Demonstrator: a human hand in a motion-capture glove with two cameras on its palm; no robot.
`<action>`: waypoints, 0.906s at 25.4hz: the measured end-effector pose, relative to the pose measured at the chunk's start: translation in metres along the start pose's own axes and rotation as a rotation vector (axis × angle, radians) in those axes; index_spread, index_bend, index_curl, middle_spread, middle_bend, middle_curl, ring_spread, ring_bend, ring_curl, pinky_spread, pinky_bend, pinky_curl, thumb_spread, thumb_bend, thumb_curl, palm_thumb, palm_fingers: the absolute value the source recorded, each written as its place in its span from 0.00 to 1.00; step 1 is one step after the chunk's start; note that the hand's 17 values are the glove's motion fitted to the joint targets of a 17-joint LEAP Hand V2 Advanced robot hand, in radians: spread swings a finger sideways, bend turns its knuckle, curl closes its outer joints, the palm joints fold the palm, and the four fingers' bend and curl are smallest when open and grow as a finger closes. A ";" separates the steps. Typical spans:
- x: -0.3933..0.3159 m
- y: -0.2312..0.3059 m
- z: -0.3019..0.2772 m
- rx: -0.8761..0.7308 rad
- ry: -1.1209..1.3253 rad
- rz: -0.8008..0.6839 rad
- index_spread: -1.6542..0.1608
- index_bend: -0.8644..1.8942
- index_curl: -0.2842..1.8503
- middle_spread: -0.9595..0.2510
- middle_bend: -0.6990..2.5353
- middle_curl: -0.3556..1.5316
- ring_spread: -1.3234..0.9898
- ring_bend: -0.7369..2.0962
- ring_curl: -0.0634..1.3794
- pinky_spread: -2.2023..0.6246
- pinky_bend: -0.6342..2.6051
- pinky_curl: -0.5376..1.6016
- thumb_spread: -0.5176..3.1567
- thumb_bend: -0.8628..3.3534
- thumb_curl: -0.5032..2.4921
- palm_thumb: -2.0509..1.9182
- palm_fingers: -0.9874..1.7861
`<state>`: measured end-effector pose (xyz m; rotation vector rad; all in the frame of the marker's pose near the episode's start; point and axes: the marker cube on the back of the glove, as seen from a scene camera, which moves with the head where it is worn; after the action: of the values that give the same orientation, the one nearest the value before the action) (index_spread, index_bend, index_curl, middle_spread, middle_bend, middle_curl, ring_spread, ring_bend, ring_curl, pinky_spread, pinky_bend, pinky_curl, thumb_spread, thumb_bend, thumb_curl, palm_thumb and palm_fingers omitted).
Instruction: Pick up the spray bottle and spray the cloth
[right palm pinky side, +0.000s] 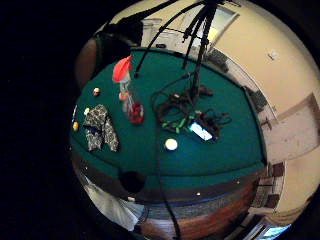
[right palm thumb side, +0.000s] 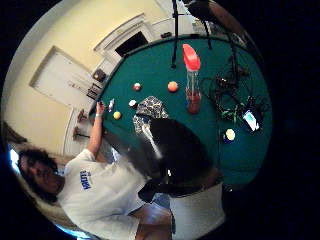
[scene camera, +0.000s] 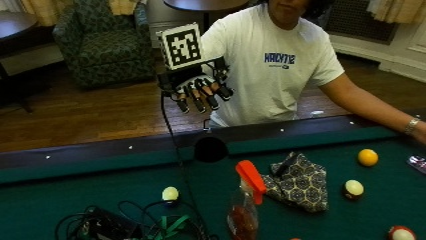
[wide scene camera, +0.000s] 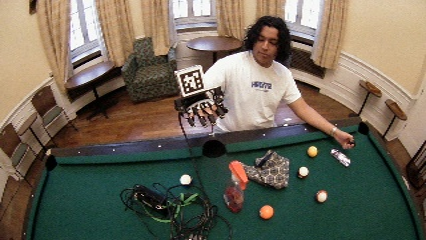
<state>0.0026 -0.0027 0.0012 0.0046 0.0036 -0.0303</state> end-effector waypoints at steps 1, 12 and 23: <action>0.000 0.000 0.000 0.000 0.000 0.002 0.79 0.38 0.16 0.74 0.29 0.22 0.55 0.37 0.10 0.81 0.32 0.29 0.26 0.24 0.19 0.58 0.56; 0.005 0.002 0.010 -0.033 -0.007 0.030 0.70 0.36 0.21 0.70 0.29 0.28 0.54 0.39 0.18 0.84 0.33 0.35 0.40 0.24 0.21 0.60 0.54; 0.018 0.016 0.043 -0.049 -0.028 0.055 0.68 0.36 0.23 0.69 0.29 0.32 0.54 0.39 0.21 0.85 0.32 0.37 0.44 0.23 0.23 0.60 0.54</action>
<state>0.0209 0.0125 0.0447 -0.0445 -0.0238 0.0244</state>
